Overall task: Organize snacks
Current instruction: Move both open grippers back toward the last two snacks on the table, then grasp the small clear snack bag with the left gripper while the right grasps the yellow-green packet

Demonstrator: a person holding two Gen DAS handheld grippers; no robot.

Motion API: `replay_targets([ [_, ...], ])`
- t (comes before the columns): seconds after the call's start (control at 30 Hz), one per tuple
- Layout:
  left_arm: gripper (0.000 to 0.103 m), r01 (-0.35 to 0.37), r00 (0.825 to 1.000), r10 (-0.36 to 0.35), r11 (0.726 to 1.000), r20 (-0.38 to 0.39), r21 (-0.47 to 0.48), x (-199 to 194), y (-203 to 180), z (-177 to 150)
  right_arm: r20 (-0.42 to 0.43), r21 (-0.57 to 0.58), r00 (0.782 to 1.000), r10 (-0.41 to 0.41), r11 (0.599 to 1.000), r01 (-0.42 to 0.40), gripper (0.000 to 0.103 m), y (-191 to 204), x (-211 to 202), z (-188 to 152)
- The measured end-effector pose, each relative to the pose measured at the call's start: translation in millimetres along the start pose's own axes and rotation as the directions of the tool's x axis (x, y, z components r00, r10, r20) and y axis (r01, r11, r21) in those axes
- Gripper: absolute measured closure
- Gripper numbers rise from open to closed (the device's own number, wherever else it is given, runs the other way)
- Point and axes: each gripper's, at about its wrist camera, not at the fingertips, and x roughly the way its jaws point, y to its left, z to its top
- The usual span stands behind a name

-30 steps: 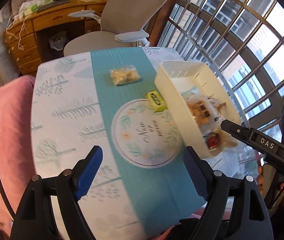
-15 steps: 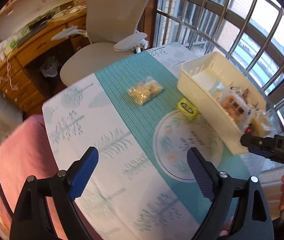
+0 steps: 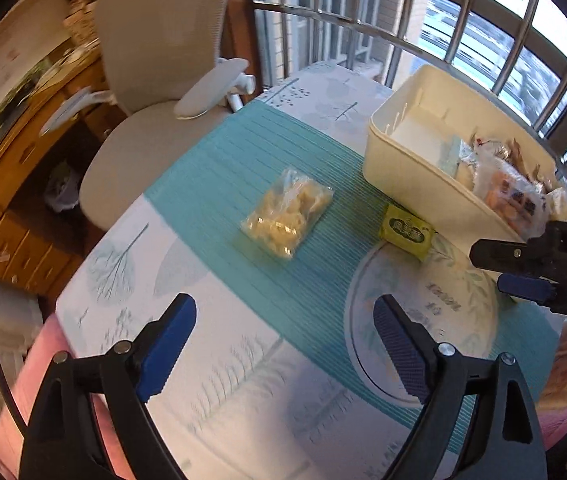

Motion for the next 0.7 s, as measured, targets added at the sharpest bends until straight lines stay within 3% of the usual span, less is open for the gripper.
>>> replay_targets([
  [0.3, 0.013, 0.028, 0.999, -0.030, 0.995, 0.019, 0.092, 57, 9, 30, 0.062, 0.102, 0.995, -0.081, 0.992, 0.074, 0.034, 19, 44, 14],
  [0.7, 0.013, 0.131, 0.991, -0.133, 0.982, 0.008, 0.135, 110, 10, 57, 0.049, 0.145, 0.982, -0.181, 0.974, 0.172, 0.034, 28, 84, 32],
])
